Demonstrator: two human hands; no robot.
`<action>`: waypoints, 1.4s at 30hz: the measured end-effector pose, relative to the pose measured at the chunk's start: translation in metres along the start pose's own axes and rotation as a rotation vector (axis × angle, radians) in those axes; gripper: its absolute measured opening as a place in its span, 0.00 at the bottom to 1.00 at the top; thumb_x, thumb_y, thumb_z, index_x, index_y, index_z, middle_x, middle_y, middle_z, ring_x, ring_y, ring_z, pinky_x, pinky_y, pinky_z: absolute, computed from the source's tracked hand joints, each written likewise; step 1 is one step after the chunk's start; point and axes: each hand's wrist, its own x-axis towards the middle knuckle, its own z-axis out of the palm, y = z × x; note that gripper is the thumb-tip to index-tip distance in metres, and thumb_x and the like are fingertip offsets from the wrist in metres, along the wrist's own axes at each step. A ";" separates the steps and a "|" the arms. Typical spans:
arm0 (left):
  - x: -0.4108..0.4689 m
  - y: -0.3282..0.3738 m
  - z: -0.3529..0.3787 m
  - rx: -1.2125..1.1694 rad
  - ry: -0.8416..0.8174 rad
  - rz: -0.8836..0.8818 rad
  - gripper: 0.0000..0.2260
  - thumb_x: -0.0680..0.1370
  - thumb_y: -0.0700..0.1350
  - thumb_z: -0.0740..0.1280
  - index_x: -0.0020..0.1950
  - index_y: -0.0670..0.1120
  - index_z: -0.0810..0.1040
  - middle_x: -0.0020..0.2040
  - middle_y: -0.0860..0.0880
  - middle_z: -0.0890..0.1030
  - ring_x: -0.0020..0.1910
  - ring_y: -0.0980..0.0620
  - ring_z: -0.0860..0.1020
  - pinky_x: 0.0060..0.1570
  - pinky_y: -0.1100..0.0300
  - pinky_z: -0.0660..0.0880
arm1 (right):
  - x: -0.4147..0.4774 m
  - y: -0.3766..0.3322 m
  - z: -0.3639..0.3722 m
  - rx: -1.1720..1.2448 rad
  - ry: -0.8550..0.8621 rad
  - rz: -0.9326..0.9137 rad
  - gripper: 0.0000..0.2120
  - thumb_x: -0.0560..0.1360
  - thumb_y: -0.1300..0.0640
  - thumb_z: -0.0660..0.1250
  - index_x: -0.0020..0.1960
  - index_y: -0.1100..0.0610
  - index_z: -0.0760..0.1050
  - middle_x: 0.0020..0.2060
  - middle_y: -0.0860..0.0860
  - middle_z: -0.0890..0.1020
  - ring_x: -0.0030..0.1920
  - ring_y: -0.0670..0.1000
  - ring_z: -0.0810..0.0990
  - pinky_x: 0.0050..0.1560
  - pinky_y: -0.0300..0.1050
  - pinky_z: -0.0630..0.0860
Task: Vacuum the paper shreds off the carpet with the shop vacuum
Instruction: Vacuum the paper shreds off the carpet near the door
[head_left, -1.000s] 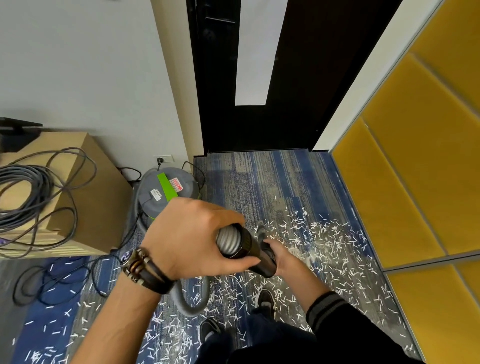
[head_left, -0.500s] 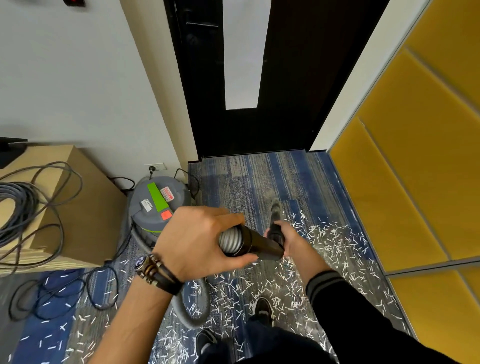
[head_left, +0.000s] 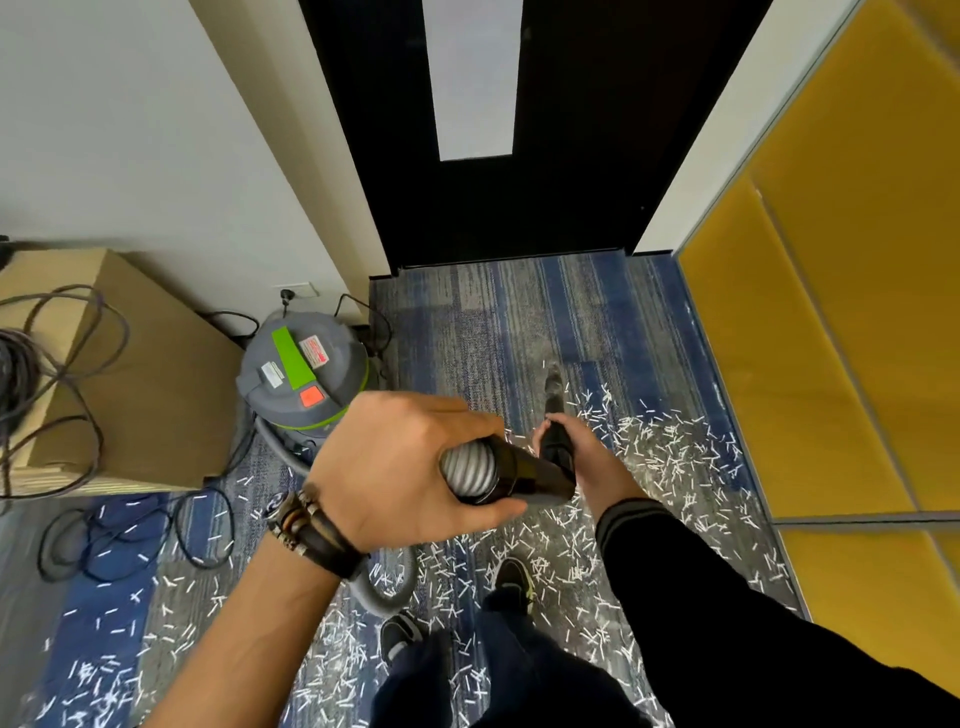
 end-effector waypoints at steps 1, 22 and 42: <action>0.002 0.002 -0.001 -0.017 -0.003 0.004 0.19 0.70 0.69 0.75 0.50 0.55 0.86 0.38 0.58 0.82 0.35 0.56 0.81 0.34 0.59 0.77 | -0.011 -0.005 0.000 -0.118 0.054 -0.013 0.15 0.67 0.63 0.71 0.48 0.58 0.68 0.33 0.53 0.78 0.32 0.49 0.78 0.36 0.44 0.78; -0.036 -0.003 -0.028 0.050 -0.031 0.009 0.20 0.72 0.70 0.72 0.51 0.56 0.85 0.39 0.58 0.82 0.35 0.57 0.80 0.34 0.58 0.78 | -0.051 0.027 0.049 -0.154 -0.098 -0.046 0.17 0.77 0.64 0.66 0.64 0.63 0.68 0.42 0.58 0.78 0.42 0.54 0.80 0.40 0.49 0.82; -0.041 0.018 -0.027 -0.018 -0.158 0.171 0.20 0.72 0.70 0.70 0.51 0.56 0.85 0.40 0.57 0.85 0.37 0.56 0.82 0.36 0.56 0.79 | -0.076 0.021 -0.028 -0.550 0.252 0.018 0.06 0.81 0.59 0.63 0.50 0.62 0.68 0.30 0.56 0.78 0.25 0.52 0.79 0.27 0.42 0.78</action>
